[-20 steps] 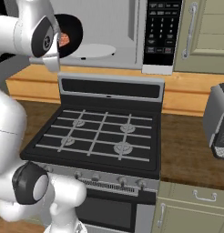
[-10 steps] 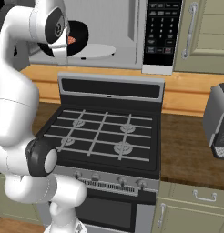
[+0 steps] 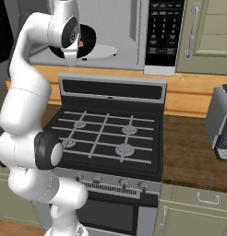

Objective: Open the microwave, place the bowl with waffle inside the microwave, then close the microwave door and turn it on.

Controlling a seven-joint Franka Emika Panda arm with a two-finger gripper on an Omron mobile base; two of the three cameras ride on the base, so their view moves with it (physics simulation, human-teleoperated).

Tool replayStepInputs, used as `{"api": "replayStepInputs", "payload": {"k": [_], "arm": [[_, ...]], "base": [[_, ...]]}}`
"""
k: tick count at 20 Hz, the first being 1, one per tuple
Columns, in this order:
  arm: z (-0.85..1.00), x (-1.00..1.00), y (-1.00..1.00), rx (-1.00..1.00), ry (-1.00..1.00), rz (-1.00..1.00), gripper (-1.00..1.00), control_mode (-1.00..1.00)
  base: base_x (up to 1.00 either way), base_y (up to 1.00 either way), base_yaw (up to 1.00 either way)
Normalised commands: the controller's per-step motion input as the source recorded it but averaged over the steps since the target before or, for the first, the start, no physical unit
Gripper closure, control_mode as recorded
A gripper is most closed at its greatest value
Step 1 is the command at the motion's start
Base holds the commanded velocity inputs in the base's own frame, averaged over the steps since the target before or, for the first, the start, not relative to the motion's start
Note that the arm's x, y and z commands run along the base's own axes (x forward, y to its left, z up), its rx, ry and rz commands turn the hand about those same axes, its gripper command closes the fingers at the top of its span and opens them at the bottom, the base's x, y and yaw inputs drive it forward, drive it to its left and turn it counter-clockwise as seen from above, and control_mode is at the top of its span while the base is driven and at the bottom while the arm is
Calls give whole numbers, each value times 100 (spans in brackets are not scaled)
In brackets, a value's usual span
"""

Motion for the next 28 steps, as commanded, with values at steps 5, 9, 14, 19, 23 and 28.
{"api": "replayStepInputs", "payload": {"k": [5, 9, 14, 19, 23, 28], "arm": [[0, 56, -1, 10, -3, 0, 100, -100], [0, 63, 0, 2, 0, 0, 100, -100], [0, 69, 0, 3, 0, 0, 100, -100], [-1, 68, 0, 1, 0, 0, 100, -100], [-13, 69, 0, 0, 0, 0, 100, -100], [-23, 64, -1, 0, 0, 0, 100, -100]], "base": [[0, 0, 0], [0, 0, 0], [0, 0, 0], [0, 0, 0], [0, 0, 0], [0, 0, 0]]}}
